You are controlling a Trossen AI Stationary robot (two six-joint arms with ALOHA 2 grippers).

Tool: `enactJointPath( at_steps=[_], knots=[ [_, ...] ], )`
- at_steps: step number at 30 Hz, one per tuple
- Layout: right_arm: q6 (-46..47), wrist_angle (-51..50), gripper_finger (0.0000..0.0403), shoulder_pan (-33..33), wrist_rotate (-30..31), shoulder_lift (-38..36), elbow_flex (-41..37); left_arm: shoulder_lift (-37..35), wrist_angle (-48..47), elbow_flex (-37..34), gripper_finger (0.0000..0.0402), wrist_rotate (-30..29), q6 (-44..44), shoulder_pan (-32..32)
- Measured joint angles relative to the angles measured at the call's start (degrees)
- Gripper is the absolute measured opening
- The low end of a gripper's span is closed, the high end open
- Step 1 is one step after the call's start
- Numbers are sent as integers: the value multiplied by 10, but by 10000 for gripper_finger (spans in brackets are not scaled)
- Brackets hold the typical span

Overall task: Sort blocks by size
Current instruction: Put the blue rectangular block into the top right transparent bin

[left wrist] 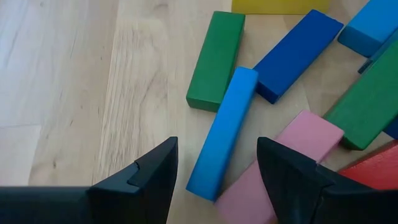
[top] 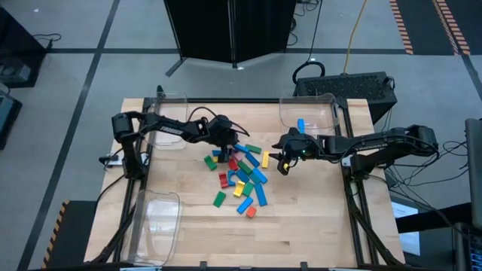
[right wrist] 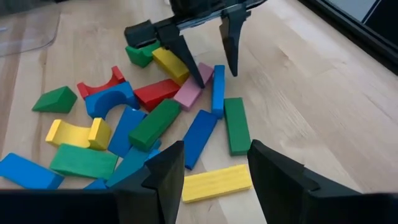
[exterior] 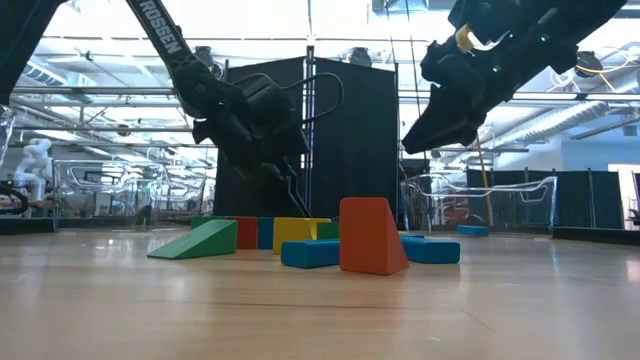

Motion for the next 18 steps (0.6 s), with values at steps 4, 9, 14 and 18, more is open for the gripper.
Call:
enactJointPath(
  at_steps=[4,9,14,18],
  knots=[
    [2,13,169,0,0,0,0,0,-3,0,202,0,-1,0],
    [2,25,169,0,0,0,0,0,-5,0,147,0,-1,0],
    [2,25,169,0,0,0,0,1,-10,-1,93,-1,-3,0],
    [21,27,169,0,0,0,0,2,-11,0,58,-4,-31,0]
  ],
)
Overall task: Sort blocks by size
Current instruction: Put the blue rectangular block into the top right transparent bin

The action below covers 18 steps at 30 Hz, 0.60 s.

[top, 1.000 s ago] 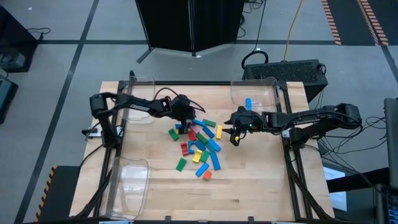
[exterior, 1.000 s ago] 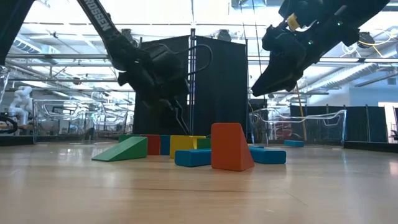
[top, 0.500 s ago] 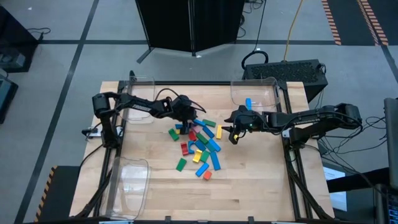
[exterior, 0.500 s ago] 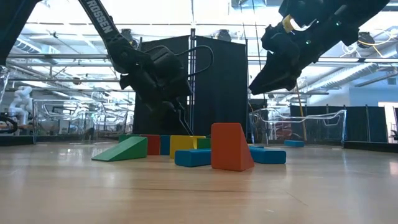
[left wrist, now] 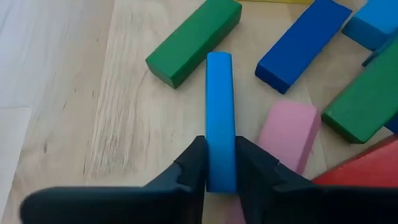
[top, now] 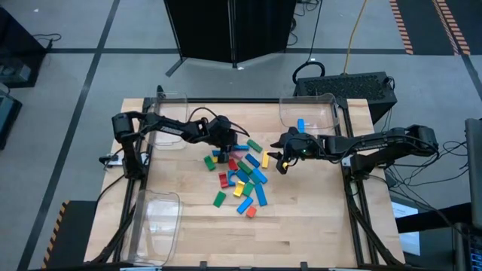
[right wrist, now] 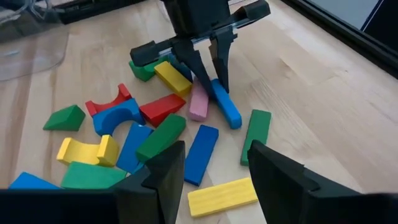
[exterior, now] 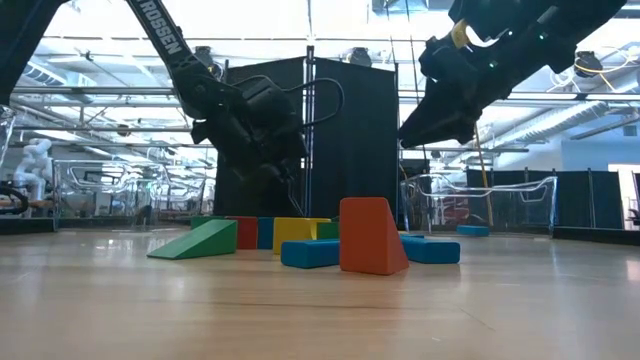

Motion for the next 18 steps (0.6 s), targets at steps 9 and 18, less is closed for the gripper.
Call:
enactJointPath(
  at_steps=[9,18],
  knots=[
    [32,4,169,0,0,8,0,0,4,0,62,-5,-46,-2],
    [-28,80,172,18,-5,81,0,-28,21,0,55,35,-61,-25]
  ],
)
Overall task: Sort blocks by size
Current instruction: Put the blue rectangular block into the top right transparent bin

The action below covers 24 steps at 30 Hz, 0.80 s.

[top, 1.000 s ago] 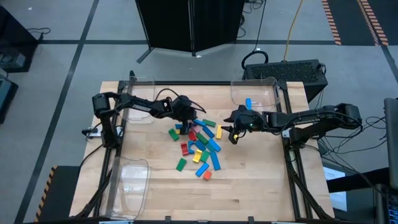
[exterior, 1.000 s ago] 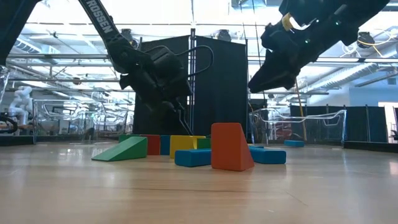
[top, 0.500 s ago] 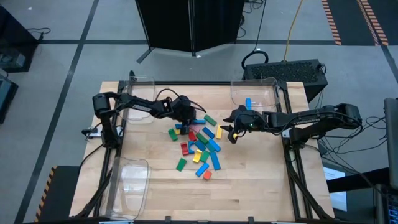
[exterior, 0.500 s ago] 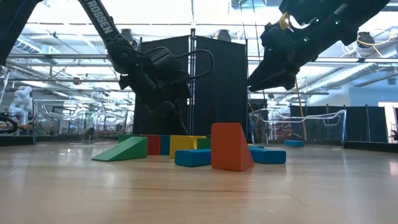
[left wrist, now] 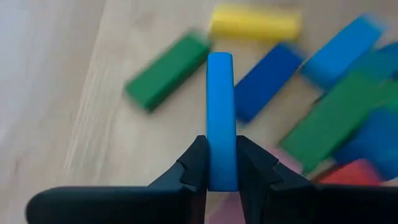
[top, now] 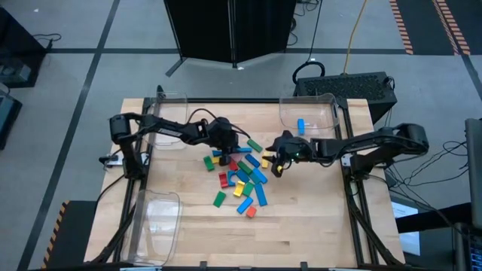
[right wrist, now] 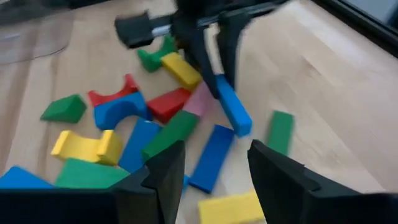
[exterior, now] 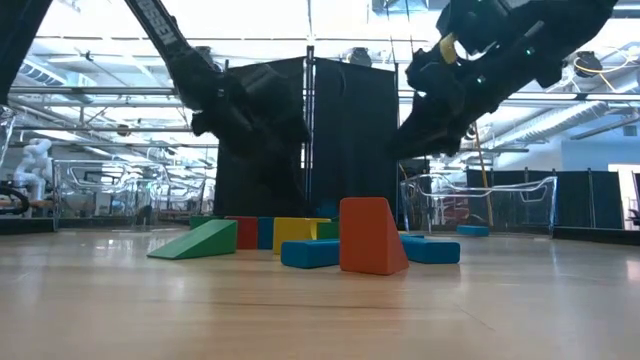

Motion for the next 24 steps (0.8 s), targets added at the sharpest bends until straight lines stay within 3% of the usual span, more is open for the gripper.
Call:
enactJointPath(
  at_steps=[4,13,24],
  knots=[
    [-39,51,179,19,0,11,0,-28,0,0,54,39,-11,-10],
    [-56,99,180,31,23,9,0,-86,9,0,53,40,-15,-36],
    [-48,118,180,31,33,9,0,-109,15,1,53,38,-15,-58]
  ],
)
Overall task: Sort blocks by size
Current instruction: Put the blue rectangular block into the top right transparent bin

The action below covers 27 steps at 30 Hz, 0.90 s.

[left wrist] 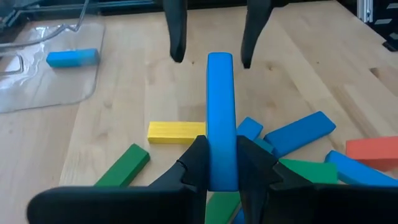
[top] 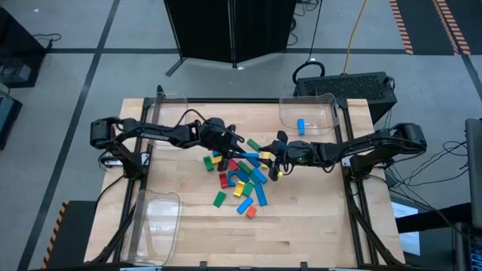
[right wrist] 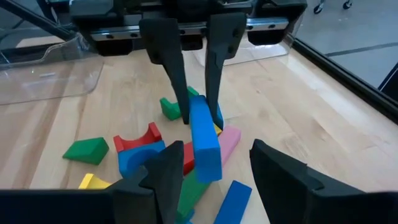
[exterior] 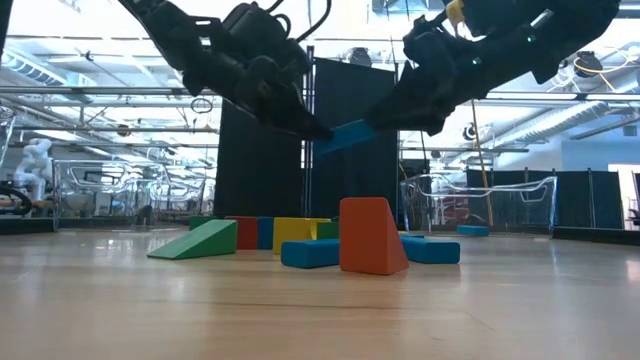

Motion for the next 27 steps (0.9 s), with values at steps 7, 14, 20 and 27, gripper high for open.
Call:
enactJointPath(
  at_steps=[7,14,20,27],
  knots=[
    [13,0,180,0,-1,0,0,0,9,0,53,-1,-1,-5],
    [24,0,155,0,-4,0,0,0,31,0,53,-3,-13,-5],
    [24,-1,108,0,-5,0,0,0,31,0,53,-3,-14,-5],
    [20,-4,50,0,-28,0,0,0,27,0,56,0,-15,-5]
  ],
)
